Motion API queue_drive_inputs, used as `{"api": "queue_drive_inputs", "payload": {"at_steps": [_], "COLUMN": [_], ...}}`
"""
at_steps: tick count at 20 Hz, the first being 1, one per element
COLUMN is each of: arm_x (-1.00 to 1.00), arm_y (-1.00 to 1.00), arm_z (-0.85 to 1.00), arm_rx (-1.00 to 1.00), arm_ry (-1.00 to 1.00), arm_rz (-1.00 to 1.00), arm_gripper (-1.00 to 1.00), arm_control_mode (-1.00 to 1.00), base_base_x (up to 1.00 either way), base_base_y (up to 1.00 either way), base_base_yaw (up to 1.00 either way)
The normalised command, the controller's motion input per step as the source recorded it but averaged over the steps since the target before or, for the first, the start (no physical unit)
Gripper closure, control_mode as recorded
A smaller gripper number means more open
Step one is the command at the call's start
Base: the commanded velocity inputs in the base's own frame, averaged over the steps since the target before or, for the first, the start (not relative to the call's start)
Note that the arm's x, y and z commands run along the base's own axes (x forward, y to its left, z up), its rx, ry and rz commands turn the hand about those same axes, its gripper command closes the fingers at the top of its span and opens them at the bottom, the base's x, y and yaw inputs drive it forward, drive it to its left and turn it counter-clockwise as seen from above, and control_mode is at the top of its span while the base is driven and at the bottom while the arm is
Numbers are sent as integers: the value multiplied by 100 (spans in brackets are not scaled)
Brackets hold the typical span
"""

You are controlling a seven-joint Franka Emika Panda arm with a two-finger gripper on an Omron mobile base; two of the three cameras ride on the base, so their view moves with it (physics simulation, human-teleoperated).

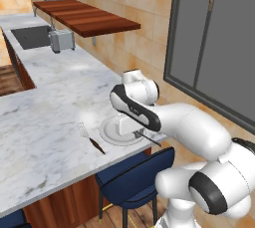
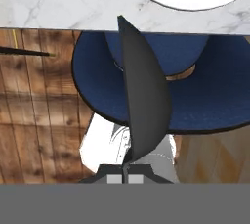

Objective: Take the fork and place it on the left side of the plate. Then take the spoon and place it on the right side of the plate. Make sure they're directly next to the plate.

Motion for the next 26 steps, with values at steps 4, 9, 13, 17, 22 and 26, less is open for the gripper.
{"api": "queue_drive_inputs", "payload": {"at_steps": [4, 9, 13, 17, 22, 26], "arm_x": [35, 48, 46, 53, 54, 47], "arm_y": [-11, -28, -47, -48, -37, -35], "arm_z": [16, 13, 4, 0, 0, -10], "arm_rx": [5, 6, 3, 2, 0, 0], "arm_ry": [-48, -19, 0, 0, 0, 0], "arm_rz": [-6, -1, 2, 5, 8, 8], "arm_gripper": [100, 100, 100, 100, 100, 100], "arm_control_mode": [-100, -100, -100, -100, -100, -100], "base_base_x": [0, 0, 0, 0, 0, 0], "base_base_y": [0, 0, 0, 0, 0, 0], "base_base_yaw": [0, 0, 0, 0, 0, 0]}}
